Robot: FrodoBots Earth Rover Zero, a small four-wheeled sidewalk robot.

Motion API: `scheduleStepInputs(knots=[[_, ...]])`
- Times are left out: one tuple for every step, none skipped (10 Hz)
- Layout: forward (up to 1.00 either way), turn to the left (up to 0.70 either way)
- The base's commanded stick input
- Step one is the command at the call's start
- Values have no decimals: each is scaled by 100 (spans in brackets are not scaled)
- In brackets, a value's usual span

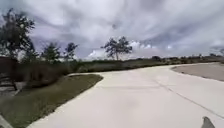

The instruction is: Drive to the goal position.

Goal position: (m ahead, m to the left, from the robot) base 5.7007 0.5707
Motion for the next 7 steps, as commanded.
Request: scheduleStepInputs(knots=[[85,0],[85,0],[85,0],[85,-24],[85,-34],[85,-34],[85,-34]])
